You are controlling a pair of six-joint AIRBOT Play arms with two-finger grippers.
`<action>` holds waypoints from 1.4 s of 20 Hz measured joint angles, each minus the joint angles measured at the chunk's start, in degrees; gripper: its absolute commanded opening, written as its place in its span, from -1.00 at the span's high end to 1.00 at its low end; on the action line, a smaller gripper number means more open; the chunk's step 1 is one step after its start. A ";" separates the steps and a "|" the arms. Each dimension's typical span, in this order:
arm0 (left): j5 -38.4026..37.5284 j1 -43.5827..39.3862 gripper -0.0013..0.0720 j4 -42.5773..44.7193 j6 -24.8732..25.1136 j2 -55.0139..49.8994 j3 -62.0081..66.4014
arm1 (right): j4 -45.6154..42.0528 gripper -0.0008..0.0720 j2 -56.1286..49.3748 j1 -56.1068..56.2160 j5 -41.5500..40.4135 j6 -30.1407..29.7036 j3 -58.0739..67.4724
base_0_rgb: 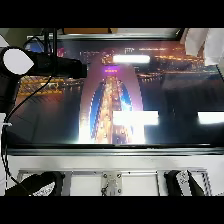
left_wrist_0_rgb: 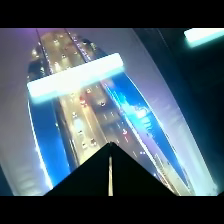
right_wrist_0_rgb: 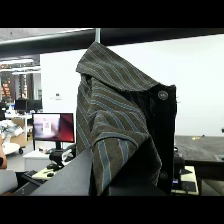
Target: Fold the clothes and pants, and hang the long-sleeved shirts on hangers.
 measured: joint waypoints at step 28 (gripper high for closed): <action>0.50 0.00 0.92 0.15 0.00 0.02 0.00 | -0.11 -0.38 12.83 0.11 28.39 1.73 -3.50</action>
